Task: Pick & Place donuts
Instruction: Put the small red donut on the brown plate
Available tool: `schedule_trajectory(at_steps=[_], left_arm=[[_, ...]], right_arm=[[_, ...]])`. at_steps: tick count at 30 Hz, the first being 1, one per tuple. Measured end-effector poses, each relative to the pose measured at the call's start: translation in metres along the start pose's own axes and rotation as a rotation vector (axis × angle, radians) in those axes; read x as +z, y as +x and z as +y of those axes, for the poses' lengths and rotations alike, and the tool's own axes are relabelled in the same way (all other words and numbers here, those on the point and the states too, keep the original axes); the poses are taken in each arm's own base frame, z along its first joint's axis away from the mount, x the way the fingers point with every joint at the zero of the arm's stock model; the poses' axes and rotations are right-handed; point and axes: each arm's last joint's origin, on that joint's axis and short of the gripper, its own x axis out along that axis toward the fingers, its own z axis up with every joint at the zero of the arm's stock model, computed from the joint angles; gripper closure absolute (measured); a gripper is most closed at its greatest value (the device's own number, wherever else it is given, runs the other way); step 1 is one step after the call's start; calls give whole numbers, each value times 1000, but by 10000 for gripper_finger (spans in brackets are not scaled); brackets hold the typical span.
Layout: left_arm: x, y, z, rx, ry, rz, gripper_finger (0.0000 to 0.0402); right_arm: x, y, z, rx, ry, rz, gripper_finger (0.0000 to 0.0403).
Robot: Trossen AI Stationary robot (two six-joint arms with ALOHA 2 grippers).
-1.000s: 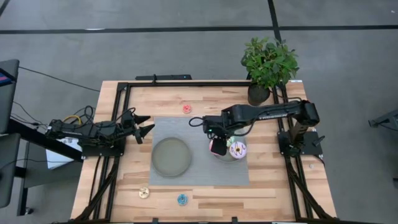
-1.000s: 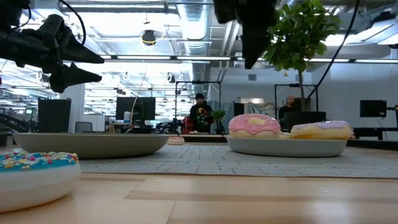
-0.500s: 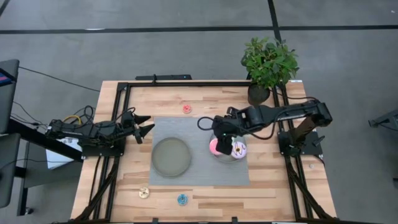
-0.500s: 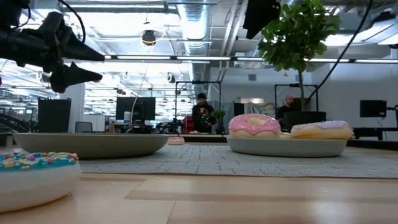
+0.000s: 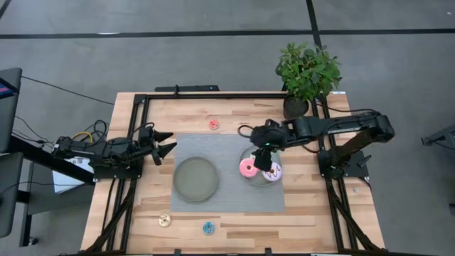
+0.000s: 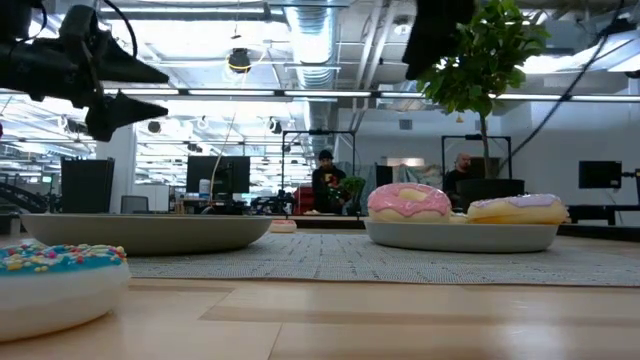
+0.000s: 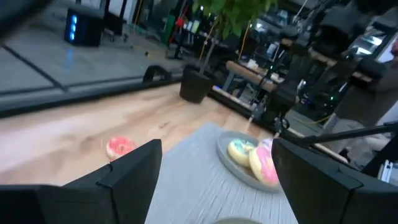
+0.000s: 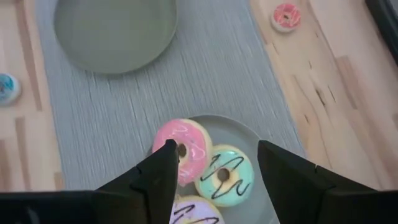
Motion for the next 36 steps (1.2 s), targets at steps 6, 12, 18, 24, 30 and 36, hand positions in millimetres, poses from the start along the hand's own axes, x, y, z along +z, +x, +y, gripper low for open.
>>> schedule_trajectory(at_steps=[6,12,18,24,30,36], left_arm=[[13,-1,-4,-22,27,-119,104],[17,-2,-6,-38,16,-163,104],[22,-2,-8,-51,-19,-187,104],[44,0,-19,-20,23,-194,104],[70,13,-38,41,96,-123,104],[98,38,-60,143,172,-36,104]], right_arm=[[-35,-11,-13,5,45,-54,194],[-65,-15,-23,39,68,-178,194],[-93,-16,-35,61,100,-287,194],[-115,-16,-47,66,143,-388,194],[-133,-14,-56,73,188,-490,194],[-150,-8,-60,98,223,-560,194]])
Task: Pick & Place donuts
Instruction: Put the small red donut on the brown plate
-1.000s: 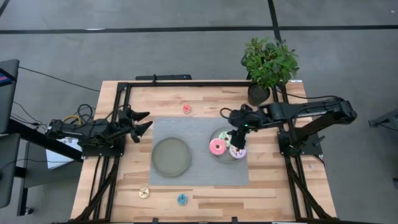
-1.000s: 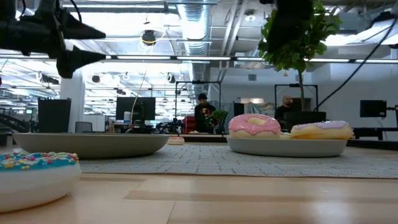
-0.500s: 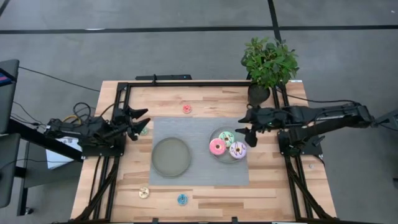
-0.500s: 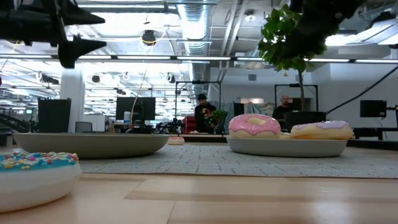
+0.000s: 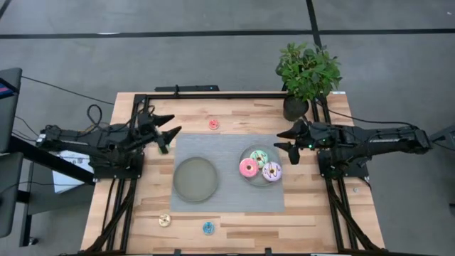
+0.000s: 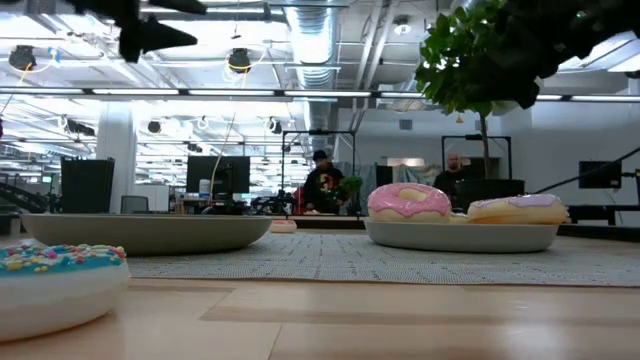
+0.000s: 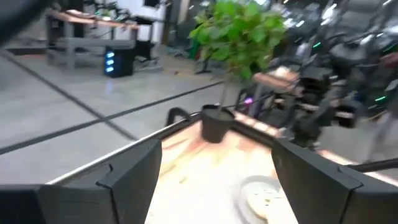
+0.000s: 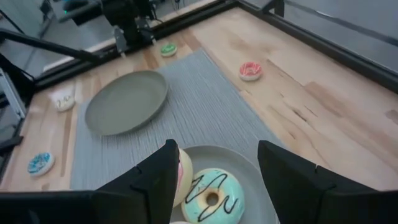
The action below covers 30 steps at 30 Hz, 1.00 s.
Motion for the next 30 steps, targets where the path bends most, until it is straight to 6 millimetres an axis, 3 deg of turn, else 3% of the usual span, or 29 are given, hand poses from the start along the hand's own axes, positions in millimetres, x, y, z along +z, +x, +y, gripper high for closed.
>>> schedule_trajectory(at_steps=[8,14,22,30], left_arm=[[45,46,-12,101,77,91,104],[58,90,-9,64,97,222,104],[48,148,8,31,72,382,104],[20,199,26,12,69,533,104]], right_arm=[[-17,-4,-6,34,41,-43,194],[-26,-11,-10,68,58,-135,194],[-37,-22,-16,101,73,-223,194],[-52,-27,-22,125,114,-275,194]])
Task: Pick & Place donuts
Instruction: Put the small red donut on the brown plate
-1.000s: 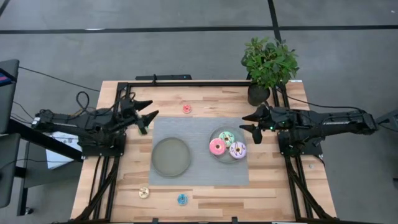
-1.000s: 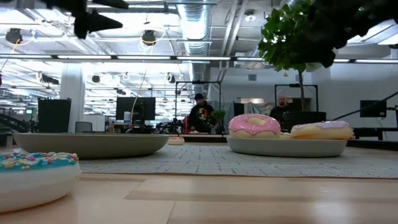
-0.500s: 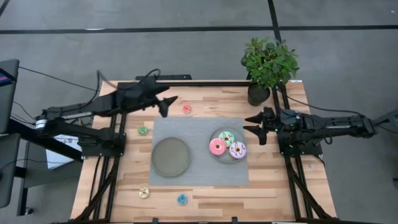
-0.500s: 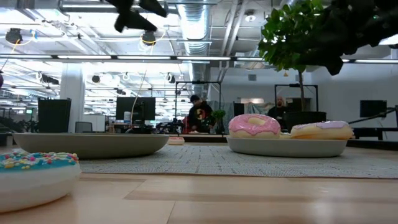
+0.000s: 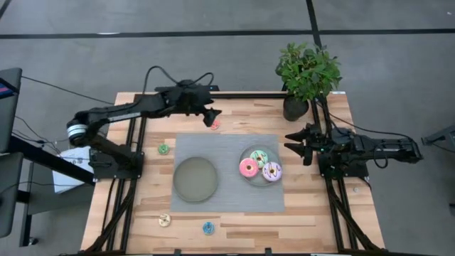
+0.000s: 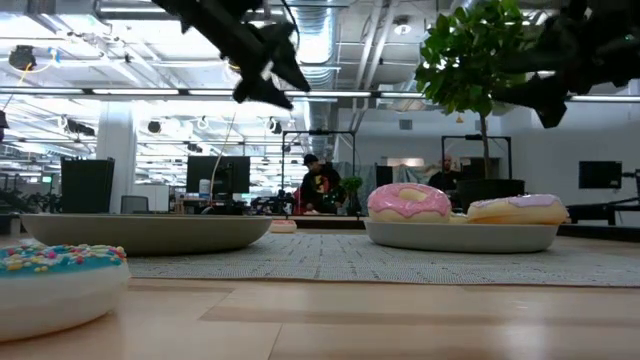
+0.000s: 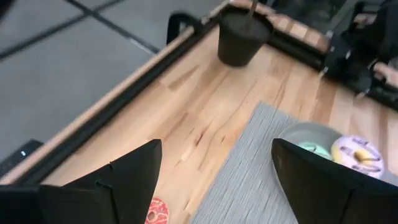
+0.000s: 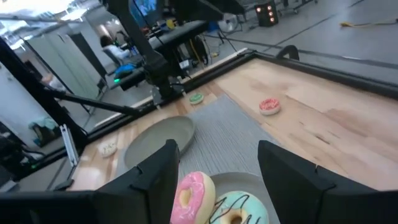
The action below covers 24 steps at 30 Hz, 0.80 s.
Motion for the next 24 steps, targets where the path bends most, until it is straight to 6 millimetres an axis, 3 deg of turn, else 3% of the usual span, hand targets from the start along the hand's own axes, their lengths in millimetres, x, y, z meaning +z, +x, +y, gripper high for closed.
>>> schedule_trajectory(at_steps=[11,18,24], left_arm=[[-12,56,36,-49,-37,171,104],[-15,57,55,-32,-46,209,104],[-18,56,63,11,-28,242,104]], right_arm=[[-21,-2,-9,12,31,-16,194],[-38,4,-14,14,15,28,194],[-37,5,-18,-66,-14,-2,194]])
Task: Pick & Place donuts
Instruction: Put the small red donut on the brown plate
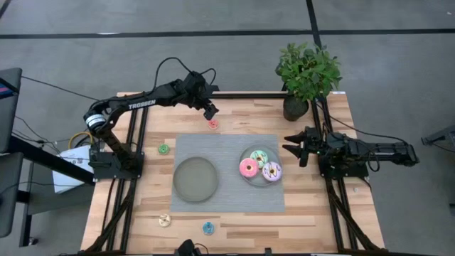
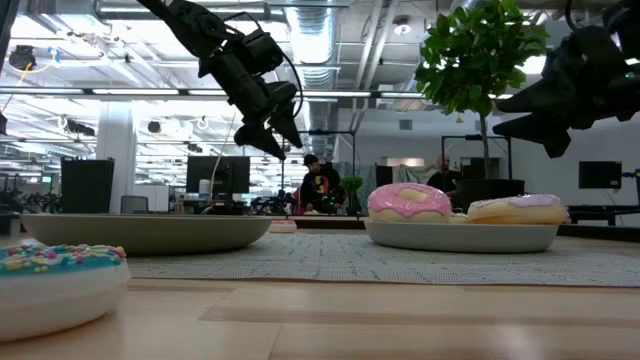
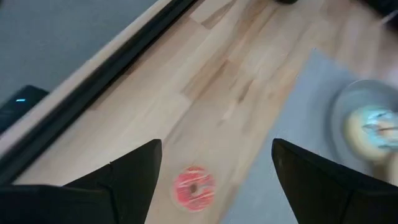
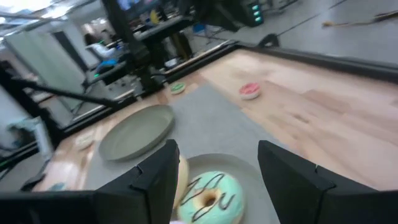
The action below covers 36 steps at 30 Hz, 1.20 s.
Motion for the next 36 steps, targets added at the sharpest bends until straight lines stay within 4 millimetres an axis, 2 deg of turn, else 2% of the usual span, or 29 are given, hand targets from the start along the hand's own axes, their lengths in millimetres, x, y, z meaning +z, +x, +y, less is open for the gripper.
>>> schedule_trajectory(at_steps=[8,13,18,21,29,36], left_arm=[[1,0,-1,26,173,-10,104],[1,0,-1,26,187,-11,104],[-8,4,-3,20,276,26,104],[-7,10,-4,37,280,14,104],[-24,46,7,125,200,128,104],[-29,51,9,140,123,161,104]], right_arm=[[1,0,-3,-34,24,-14,194],[1,0,-3,-34,30,-14,194],[1,0,-3,-34,30,-13,194],[1,0,-3,-34,29,-13,194],[0,0,-3,-34,29,-6,194],[0,0,-3,-34,36,-6,194]])
